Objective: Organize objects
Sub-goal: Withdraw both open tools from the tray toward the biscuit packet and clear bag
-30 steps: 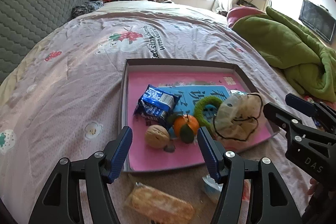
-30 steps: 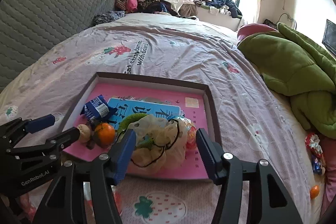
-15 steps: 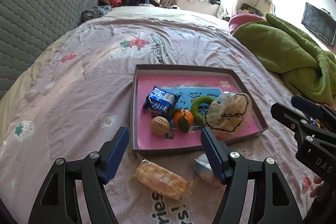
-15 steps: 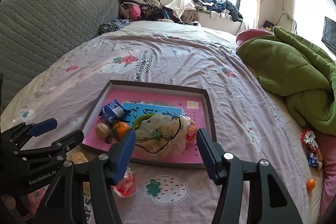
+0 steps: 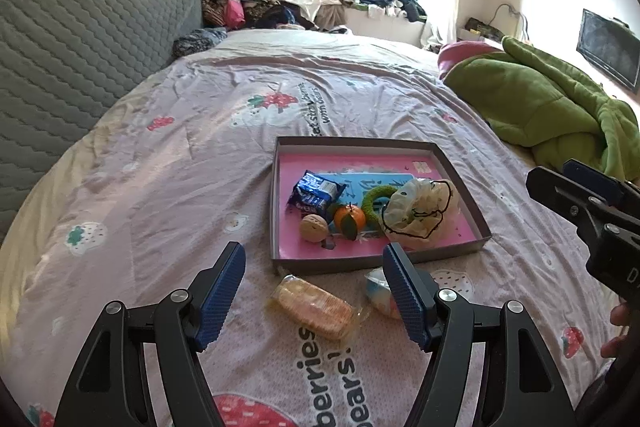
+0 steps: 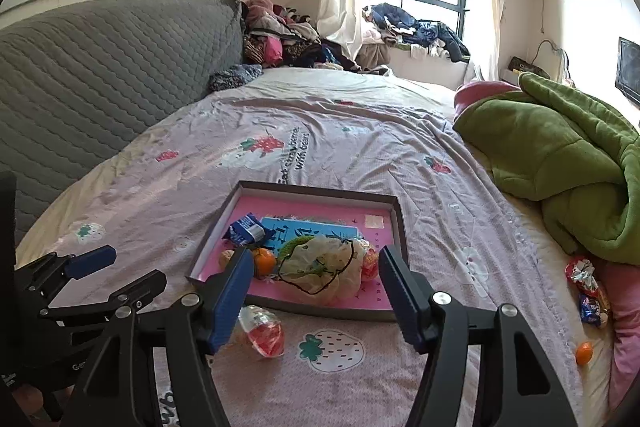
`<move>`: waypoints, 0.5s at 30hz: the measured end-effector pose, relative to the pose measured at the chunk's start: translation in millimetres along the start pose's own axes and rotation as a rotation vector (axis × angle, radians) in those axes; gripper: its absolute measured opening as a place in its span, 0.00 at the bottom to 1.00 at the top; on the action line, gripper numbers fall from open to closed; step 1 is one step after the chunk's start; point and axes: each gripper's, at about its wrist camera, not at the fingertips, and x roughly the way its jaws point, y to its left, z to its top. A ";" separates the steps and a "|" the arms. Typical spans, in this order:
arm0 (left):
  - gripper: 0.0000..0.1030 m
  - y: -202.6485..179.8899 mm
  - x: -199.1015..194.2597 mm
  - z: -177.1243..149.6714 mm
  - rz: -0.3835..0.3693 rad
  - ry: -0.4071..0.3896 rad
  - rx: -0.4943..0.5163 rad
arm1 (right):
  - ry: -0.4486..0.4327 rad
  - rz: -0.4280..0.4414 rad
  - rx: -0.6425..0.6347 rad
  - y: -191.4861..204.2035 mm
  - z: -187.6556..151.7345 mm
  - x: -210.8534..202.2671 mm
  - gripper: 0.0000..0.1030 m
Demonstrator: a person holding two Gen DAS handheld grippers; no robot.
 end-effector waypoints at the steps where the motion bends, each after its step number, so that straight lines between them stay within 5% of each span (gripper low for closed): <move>1: 0.71 0.2 -3.9 -0.3 0.000 -0.003 -0.002 | -0.004 0.002 0.001 0.1 0.3 -2.9 0.63; 15: 0.72 -5.2 -43.1 -14.8 0.000 -0.044 0.016 | -0.046 0.025 0.004 4.4 -8.5 -43.4 0.64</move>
